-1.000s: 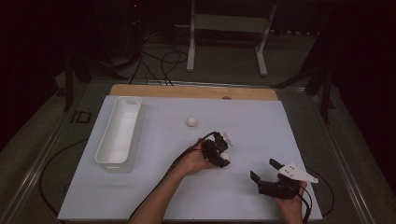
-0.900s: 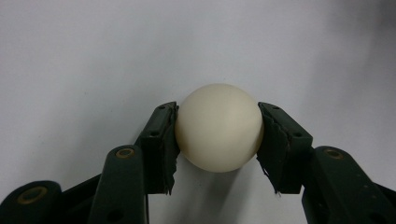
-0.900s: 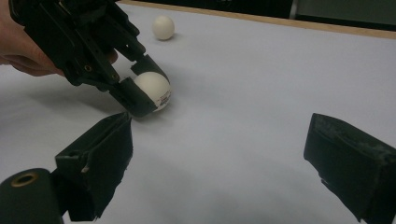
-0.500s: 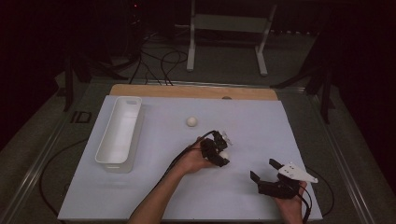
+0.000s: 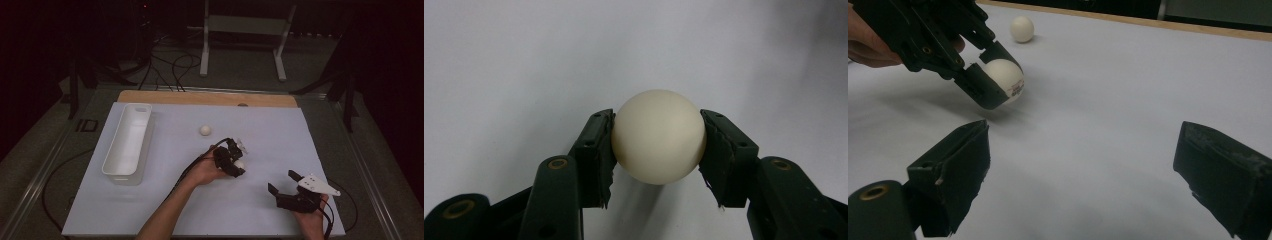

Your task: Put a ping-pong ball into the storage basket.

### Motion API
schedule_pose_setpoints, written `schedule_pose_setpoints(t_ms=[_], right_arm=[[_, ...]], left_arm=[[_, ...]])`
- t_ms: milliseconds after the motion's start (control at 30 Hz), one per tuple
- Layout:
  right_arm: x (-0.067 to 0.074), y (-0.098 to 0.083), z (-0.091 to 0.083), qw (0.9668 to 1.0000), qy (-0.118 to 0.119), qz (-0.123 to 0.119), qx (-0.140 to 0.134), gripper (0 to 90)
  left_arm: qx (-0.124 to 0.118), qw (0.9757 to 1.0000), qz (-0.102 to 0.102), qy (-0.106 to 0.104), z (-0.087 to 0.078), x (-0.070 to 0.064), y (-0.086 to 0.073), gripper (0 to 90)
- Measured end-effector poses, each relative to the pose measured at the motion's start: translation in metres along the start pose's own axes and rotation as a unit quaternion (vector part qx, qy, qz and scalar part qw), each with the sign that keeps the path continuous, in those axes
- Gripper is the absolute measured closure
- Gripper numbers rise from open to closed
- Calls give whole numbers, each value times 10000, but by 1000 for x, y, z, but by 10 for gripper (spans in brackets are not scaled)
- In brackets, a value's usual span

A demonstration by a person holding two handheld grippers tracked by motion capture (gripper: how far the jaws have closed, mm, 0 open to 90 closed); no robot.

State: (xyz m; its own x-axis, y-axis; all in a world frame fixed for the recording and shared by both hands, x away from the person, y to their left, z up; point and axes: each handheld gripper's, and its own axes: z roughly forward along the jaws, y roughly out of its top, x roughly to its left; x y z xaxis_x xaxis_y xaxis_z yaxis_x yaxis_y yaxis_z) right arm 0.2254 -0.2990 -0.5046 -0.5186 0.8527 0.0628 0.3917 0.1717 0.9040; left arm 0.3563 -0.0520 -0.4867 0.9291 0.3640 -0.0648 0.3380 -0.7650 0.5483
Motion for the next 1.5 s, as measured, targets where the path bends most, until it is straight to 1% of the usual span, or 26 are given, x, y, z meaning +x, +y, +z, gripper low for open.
schedule_pose_setpoints(t_ms=[67,133,267,400,700,1167,1267,1367,1433,1500], right_arm=[[0,0,0,10000,-13,5,-11,76],[0,0,-1,10000,-15,4,-22,76],[-1,0,-1,10000,-25,-16,-58,76],[-1,0,-1,10000,-42,-24,-56,76],[-1,0,-1,10000,-67,-33,-67,76],[-1,0,-1,9999,-69,-47,-62,76],[-1,0,-1,10000,-66,-45,-60,76],[-1,0,-1,10000,-66,-39,-56,76],[0,0,-1,10000,-68,-41,-60,76],[-1,0,-1,10000,-66,-39,-57,76]], left_arm=[[5,10000,34,15,-2,-1,1,511],[-32,10000,5,17,-3,-1,1,511],[-36,10000,24,30,-6,-2,2,511],[-95,9999,22,40,-10,-2,2,511],[-162,9998,83,38,-18,-6,4,511],[-205,9997,38,125,-30,-4,4,511],[-197,9997,60,161,-33,-3,4,511],[-215,9996,38,168,-35,-3,4,511],[-200,9996,67,190,-37,-2,4,511],[-215,9996,44,199,-38,-2,4,511]])
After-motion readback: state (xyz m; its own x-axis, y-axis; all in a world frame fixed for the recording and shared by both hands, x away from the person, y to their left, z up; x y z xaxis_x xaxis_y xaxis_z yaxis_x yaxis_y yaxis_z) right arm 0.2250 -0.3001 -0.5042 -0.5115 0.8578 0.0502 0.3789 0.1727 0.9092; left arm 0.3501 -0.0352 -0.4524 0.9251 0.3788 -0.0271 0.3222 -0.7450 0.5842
